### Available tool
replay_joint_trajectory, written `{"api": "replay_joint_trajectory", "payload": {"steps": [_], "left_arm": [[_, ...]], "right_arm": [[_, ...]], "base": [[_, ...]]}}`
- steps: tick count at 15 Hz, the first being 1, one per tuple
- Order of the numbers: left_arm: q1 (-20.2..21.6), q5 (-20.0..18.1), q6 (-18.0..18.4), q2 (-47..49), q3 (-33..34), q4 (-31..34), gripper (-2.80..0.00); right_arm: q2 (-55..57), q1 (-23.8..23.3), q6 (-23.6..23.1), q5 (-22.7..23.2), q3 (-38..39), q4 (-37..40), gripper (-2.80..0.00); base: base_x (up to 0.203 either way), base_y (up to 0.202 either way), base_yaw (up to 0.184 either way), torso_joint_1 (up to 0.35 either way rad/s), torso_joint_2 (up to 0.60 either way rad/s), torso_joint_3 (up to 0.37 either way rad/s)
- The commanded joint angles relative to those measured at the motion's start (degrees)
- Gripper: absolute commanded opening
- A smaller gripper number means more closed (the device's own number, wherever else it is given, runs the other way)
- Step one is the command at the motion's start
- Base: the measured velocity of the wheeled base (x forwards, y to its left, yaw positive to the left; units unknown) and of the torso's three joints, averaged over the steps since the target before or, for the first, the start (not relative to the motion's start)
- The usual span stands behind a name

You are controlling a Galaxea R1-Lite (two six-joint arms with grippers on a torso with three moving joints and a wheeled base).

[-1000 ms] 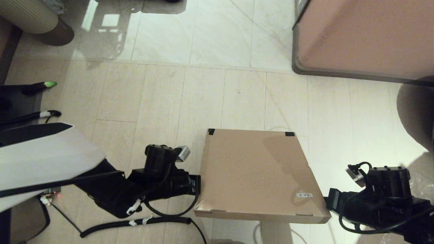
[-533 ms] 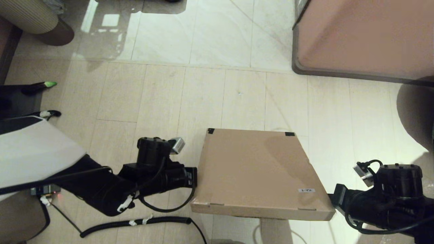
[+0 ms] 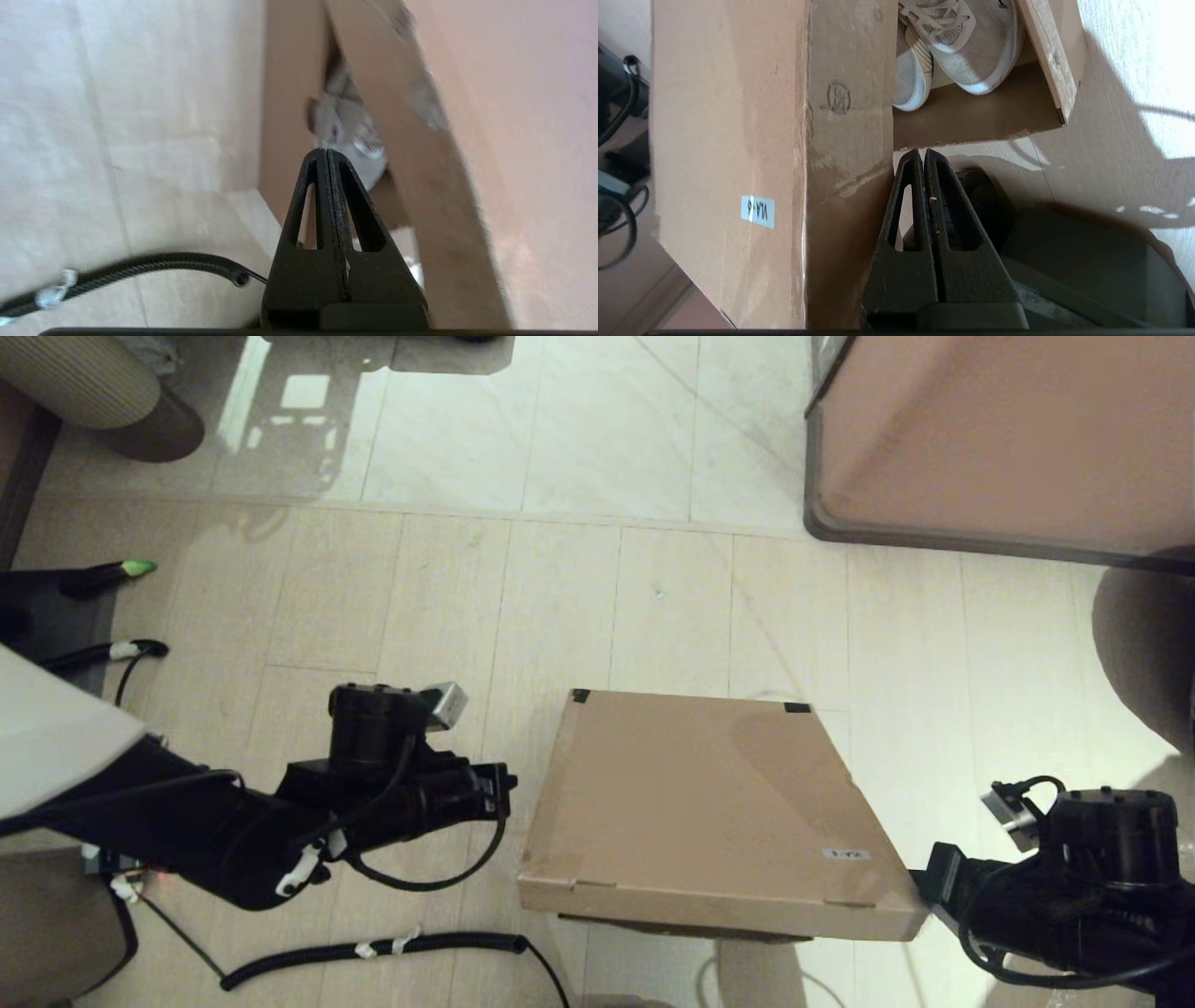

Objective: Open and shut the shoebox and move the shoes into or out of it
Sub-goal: Open the shoe box

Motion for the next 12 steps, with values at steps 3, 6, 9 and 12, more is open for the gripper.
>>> {"api": "replay_joint_trajectory", "payload": {"steps": [3, 6, 9, 12], "left_arm": [[3.73, 1.06, -0.08, -1.97, -1.11, -0.11, -2.80], [4.37, 1.16, -0.17, -3.29, -1.03, -0.12, -2.80], [4.71, 1.20, -0.21, -4.49, -0.64, -0.12, -2.80], [6.19, 1.24, -0.17, -6.19, -0.41, 0.00, -2.80]], "right_arm": [[-5.21, 0.02, 0.26, 0.13, -1.51, 5.45, -2.80], [-9.70, 0.06, 0.76, 0.46, -5.35, 13.50, -2.80], [-12.45, 0.03, 5.35, 3.60, -11.46, 21.08, -2.80], [-11.39, 0.02, 6.66, 4.02, -15.21, 21.93, -2.80]], "base": [[0.000, 0.000, 0.000, 0.000, 0.00, 0.000], [0.000, 0.000, 0.000, 0.000, 0.00, 0.000], [0.000, 0.000, 0.000, 0.000, 0.00, 0.000], [0.000, 0.000, 0.000, 0.000, 0.00, 0.000]]}}
